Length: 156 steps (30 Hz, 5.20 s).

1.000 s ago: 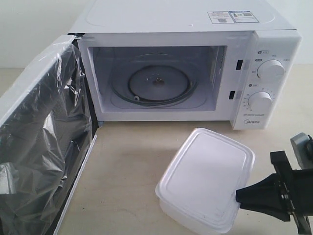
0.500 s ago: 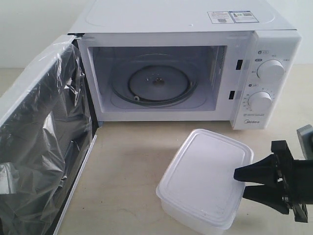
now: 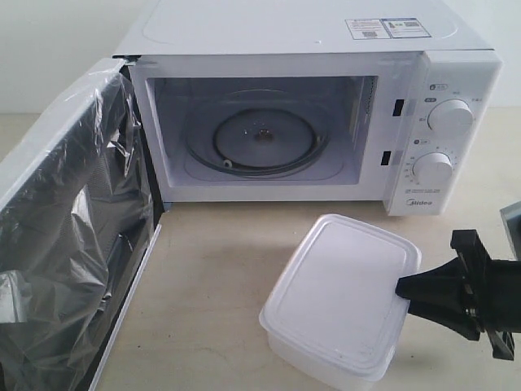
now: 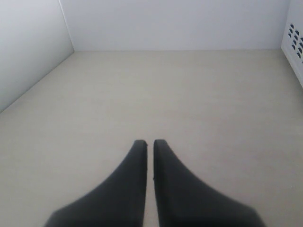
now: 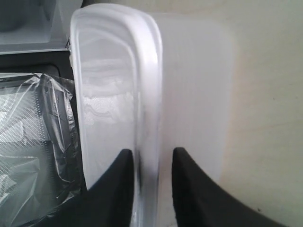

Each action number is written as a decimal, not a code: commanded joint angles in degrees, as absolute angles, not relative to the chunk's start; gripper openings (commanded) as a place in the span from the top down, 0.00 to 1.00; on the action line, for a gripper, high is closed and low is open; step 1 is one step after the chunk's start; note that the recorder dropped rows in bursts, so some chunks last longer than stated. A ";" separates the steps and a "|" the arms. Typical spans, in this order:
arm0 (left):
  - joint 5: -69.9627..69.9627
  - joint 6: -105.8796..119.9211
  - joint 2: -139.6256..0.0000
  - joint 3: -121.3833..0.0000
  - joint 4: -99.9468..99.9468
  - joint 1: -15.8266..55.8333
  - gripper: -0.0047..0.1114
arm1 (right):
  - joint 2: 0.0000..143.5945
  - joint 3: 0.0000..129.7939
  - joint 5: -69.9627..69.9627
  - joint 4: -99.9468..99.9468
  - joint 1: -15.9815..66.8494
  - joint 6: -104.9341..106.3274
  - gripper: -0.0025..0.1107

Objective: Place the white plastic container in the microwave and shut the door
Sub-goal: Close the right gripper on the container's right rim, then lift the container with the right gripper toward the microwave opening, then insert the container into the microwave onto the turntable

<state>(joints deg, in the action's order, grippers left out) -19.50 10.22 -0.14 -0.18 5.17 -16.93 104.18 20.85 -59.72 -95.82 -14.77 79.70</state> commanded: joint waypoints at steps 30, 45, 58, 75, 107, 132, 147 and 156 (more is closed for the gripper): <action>-19.37 9.83 0.00 0.00 5.10 -17.08 0.92 | 103.93 20.72 -63.23 -95.46 -14.63 81.10 0.89; -19.37 9.83 0.00 0.00 5.10 -17.08 0.92 | 103.93 20.72 -69.96 -98.82 -14.63 82.88 0.98; -19.37 9.83 0.00 0.00 5.10 -17.08 0.92 | 102.78 16.59 -69.96 -99.95 -12.46 89.22 0.98; -19.37 9.83 0.00 0.00 5.10 -17.08 0.92 | 86.10 21.37 -69.35 -99.95 -9.86 76.10 0.98; -19.37 9.83 0.00 0.00 5.10 -17.08 0.92 | 69.09 23.50 -44.48 -99.95 5.61 61.49 0.98; -19.37 9.83 0.00 0.00 5.10 -17.08 0.92 | 69.24 31.61 -1.68 -91.18 34.04 31.38 0.98; -19.37 9.83 0.00 0.00 5.10 -17.08 0.92 | 82.53 21.14 48.24 -15.52 45.84 -64.64 0.98; -19.37 9.83 0.00 0.00 5.10 -17.08 0.92 | 97.62 21.46 68.90 -25.68 48.68 -68.89 0.98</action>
